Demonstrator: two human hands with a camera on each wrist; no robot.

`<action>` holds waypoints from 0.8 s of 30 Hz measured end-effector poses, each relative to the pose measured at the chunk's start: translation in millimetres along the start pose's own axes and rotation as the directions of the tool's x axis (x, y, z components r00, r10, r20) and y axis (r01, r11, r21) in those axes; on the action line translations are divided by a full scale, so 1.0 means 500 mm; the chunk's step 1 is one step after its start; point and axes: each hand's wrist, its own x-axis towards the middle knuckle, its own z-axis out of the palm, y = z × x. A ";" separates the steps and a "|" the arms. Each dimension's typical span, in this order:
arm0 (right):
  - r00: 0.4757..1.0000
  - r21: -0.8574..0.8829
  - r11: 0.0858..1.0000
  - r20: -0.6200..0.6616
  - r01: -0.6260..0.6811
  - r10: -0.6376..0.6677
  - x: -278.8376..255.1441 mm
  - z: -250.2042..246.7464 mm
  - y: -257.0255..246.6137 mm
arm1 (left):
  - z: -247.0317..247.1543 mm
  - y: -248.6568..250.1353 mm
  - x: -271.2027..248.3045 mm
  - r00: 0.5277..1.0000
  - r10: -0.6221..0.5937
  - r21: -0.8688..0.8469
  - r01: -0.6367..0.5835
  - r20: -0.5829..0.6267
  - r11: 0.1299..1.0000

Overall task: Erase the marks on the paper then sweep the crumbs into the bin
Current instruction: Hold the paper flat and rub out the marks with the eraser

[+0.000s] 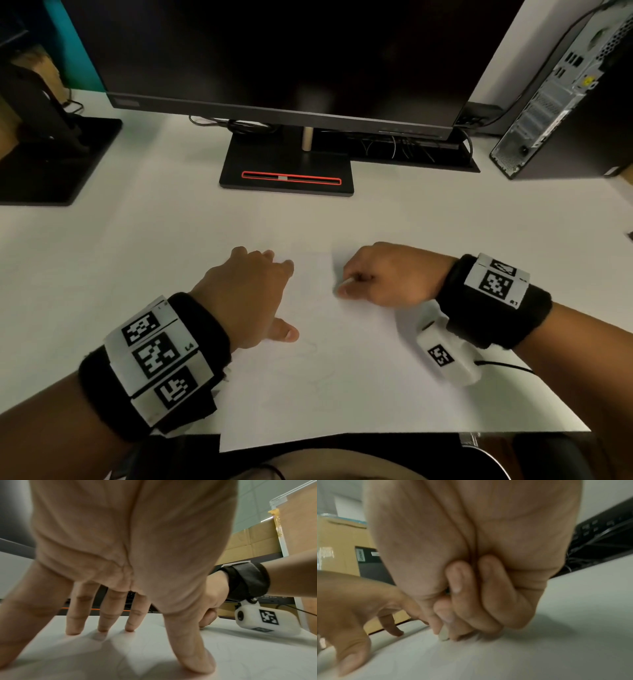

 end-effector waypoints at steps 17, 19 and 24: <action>0.999 0.006 1.000 -0.041 0.022 -0.022 -0.020 0.014 0.021 | -0.001 0.003 0.001 1.000 -0.012 0.013 0.012 0.011 1.000; 0.997 -0.002 0.998 0.015 0.070 -0.070 -0.019 0.030 0.001 | -0.002 0.002 0.000 1.000 -0.012 0.001 0.012 0.014 1.000; 0.999 -0.012 1.000 -0.040 0.002 -0.003 -0.003 0.001 0.013 | 0.001 0.001 0.002 1.000 -0.011 -0.008 0.011 0.004 1.000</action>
